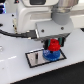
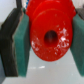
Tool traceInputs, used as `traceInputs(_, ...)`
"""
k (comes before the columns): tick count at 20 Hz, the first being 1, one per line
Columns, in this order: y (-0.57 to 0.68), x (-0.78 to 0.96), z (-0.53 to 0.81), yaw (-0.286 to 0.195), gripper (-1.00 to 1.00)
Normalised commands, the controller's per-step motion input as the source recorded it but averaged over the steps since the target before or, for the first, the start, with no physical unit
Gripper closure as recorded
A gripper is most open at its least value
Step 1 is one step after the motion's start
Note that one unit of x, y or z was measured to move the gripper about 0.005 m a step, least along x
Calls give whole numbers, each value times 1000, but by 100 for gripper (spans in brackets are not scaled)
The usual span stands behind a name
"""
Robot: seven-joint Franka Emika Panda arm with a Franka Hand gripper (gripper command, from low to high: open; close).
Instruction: Insert the blue gear onto the right peg, followed by the red gear
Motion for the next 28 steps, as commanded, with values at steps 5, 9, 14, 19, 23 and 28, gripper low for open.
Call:
traceInputs(5,-4,206,34,0,100)
traceInputs(9,-19,188,-58,0,100)
traceInputs(14,-22,113,-49,0,100)
traceInputs(19,-8,294,4,0,100)
traceInputs(23,-5,142,-121,0,100)
traceInputs(28,5,126,-203,0,100)
